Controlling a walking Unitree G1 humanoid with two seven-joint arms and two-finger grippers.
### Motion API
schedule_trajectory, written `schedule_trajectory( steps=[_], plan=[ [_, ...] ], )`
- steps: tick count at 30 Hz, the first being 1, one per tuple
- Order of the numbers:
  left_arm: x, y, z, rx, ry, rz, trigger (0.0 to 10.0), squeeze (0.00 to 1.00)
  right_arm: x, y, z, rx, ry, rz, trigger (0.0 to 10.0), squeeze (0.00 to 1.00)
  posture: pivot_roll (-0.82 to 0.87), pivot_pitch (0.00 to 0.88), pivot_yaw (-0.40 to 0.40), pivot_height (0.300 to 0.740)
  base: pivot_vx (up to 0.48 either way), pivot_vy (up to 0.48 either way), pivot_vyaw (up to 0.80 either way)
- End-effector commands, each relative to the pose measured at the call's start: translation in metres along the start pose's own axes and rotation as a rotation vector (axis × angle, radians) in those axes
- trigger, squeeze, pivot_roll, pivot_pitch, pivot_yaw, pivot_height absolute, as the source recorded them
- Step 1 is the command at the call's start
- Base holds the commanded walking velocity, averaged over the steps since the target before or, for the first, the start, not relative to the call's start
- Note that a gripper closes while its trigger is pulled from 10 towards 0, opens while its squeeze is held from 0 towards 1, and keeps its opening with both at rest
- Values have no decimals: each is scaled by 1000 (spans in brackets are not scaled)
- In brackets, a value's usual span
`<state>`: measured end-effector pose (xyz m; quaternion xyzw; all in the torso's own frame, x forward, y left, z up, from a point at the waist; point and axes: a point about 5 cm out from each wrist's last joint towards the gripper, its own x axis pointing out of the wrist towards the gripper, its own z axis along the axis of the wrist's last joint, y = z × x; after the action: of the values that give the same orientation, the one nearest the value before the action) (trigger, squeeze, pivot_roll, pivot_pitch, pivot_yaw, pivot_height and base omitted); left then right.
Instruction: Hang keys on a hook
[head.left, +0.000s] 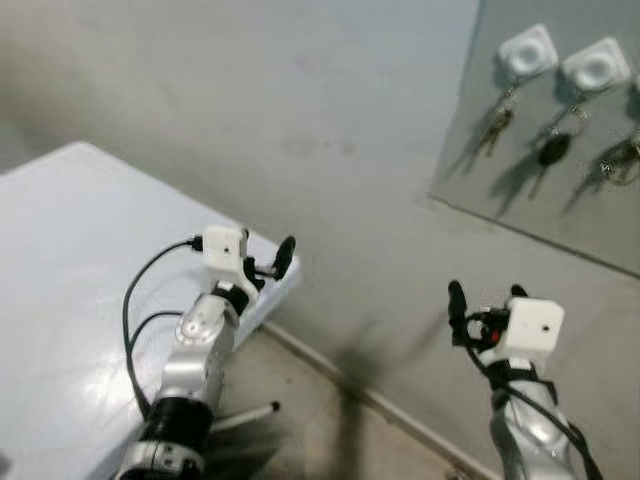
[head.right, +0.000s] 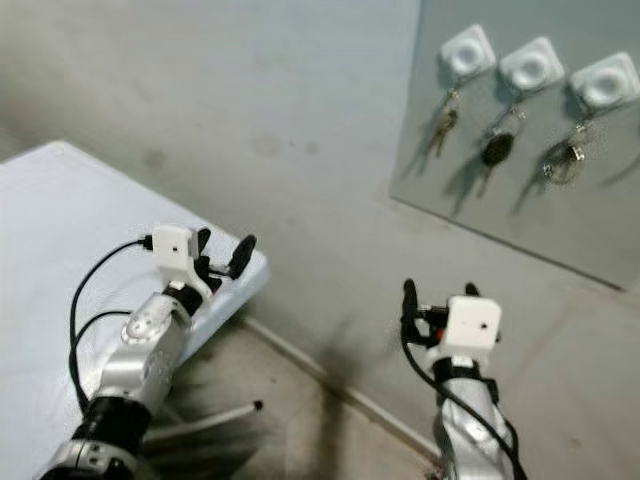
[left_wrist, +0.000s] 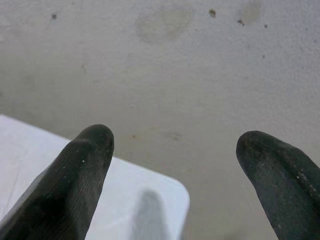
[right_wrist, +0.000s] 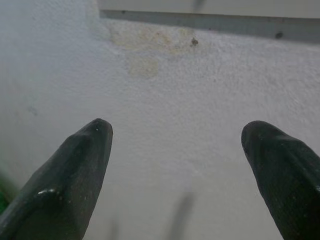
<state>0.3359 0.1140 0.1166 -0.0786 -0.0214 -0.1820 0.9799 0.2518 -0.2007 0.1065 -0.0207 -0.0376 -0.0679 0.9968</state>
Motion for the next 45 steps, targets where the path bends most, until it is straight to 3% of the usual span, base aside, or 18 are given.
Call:
schedule_trajectory(
  steps=[1, 21, 33, 45],
  plan=[
    [-1, 8, 3, 24, -4, 14, 10000, 0, 3, 5, 7, 14, -25, 7, 10000, 0, -35, 59, 24, 740, 0, 0, 800],
    [1, 10, 7, 7, -12, 17, 10000, 0, 9, -1, 12, 7, -26, 23, 10000, 0, -32, 66, 3, 740, 0, 0, 800],
    [1, 12, 8, 8, -8, 28, 10000, 0, 10, 1, 11, 7, -12, 27, 10000, 0, -25, 66, 2, 740, 0, 0, 0],
    [2, 15, 10, 17, -9, 40, 10000, 0, 14, 2, 11, 0, -13, 39, 10000, 0, -13, 58, 2, 740, 0, 0, 800]
  ],
)
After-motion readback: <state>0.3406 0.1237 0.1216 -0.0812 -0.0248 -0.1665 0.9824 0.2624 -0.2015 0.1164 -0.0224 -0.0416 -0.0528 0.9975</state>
